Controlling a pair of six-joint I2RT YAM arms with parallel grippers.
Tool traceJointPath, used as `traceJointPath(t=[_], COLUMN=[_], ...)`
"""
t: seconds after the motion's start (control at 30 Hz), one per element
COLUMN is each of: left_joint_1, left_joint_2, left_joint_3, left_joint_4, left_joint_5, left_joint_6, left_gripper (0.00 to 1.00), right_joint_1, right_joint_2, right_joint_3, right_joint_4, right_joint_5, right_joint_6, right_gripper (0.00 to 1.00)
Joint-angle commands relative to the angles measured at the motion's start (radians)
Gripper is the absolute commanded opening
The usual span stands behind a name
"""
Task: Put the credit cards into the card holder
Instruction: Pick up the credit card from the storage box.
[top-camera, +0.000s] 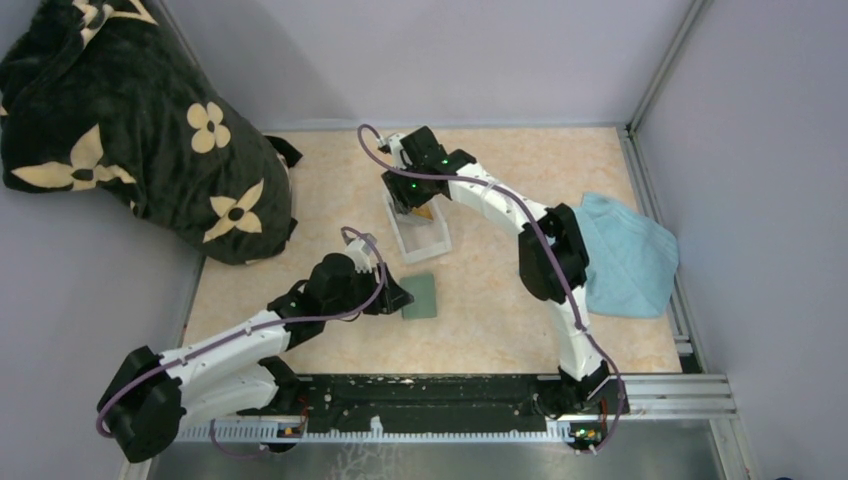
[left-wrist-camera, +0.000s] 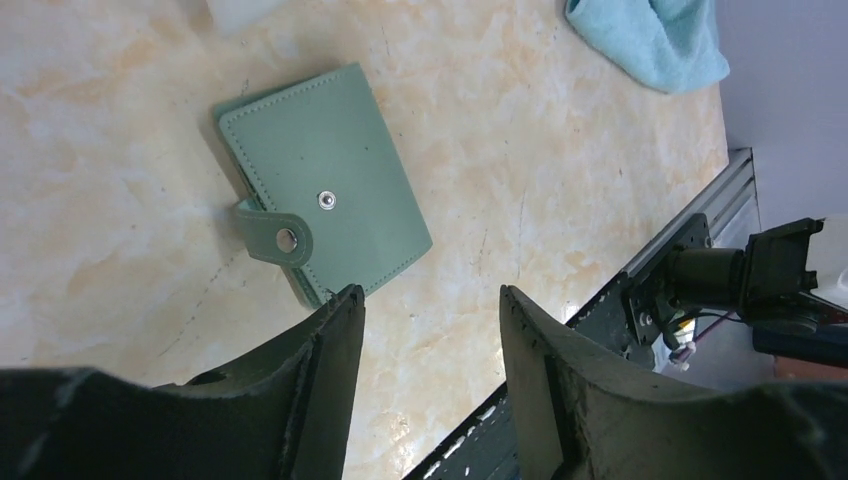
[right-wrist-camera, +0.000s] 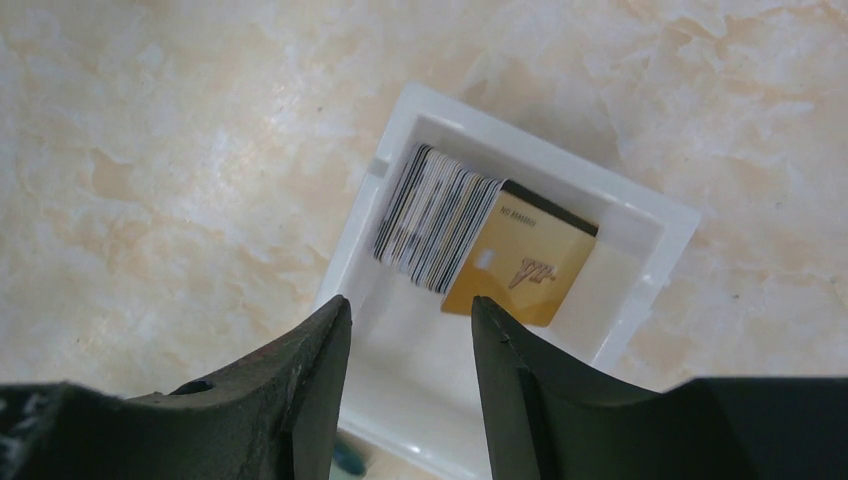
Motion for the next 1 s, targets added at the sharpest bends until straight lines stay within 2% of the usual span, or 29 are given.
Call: traceJointPath(t=[0.0, 0.27, 0.63, 0.77, 0.87, 0.97], left_joint_1=[-0.005, -0.004, -0.003, 0.001, 0.032, 0.103], left_joint_2=[-0.060, -0.088, -0.081, -0.045, -0.001, 0.074], left_joint_3=[0.054, 0.081, 0.095, 0.135, 0.174, 0.220], left_joint_4=[-0.097, -0.144, -0.146, -0.160, -0.130, -0.105], left_joint_5=[-0.091, -0.164, -0.209, -0.349, -0.410, -0.397], left_joint_6=[0.036, 0.055, 0.062, 0.047, 0.052, 0.060], left_gripper=[0.59, 0.61, 0.62, 0.65, 0.67, 0.67], right_joint_1=[-0.033, -0.069, -0.076, -0.076, -0.076, -0.076], right_joint_2=[0.069, 0.169, 0.208, 0.201, 0.195, 0.190], right_joint_3=[0.122, 0.226, 0.233, 0.200, 0.184, 0.184], right_joint_4=[-0.015, -0.038, -0.037, -0.016, -0.005, -0.007], right_joint_5=[-0.018, -0.056, -0.151, -0.170, -0.177, -0.176], right_joint_6=[0.028, 0.072, 0.142, 0.165, 0.179, 0.184], right_gripper=[0.49, 0.49, 0.49, 0.49, 0.49, 0.49])
